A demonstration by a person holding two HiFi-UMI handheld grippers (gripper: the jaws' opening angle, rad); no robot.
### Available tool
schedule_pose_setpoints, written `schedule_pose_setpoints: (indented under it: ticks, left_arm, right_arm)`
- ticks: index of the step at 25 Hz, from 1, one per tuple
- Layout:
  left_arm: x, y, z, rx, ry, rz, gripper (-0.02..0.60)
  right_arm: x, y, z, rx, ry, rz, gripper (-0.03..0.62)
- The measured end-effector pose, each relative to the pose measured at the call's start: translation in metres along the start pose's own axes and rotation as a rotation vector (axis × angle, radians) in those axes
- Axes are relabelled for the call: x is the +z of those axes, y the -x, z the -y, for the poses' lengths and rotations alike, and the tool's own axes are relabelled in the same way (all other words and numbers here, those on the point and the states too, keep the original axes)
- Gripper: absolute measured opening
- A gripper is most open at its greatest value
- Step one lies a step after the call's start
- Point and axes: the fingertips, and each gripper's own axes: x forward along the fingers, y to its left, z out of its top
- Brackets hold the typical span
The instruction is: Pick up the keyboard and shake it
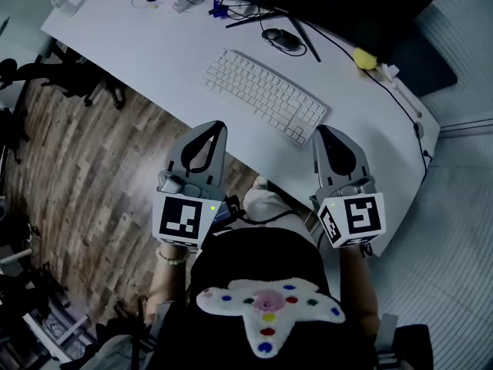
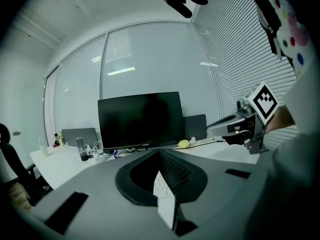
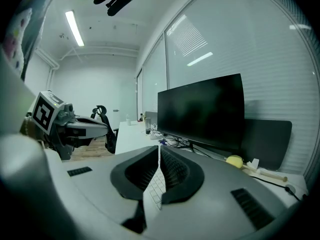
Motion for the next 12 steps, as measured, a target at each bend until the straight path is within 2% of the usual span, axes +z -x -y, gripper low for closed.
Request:
schedule_pose_setpoints:
  ticks: [7, 12]
  left_arm:
    - [-0.003, -0.024, -0.001, 0.001, 0.004, -0.022, 0.017]
    - [-0.007, -0.036, -0.001, -0.013, -0.006, -0.034, 0.017]
  right_arm:
    - [-0.02, -0.012, 0.029, -0.028, -0.053, -0.047, 0.037]
    - [-0.035, -0.012, 0.046, -0.065, -0.129, -0.064, 0.037]
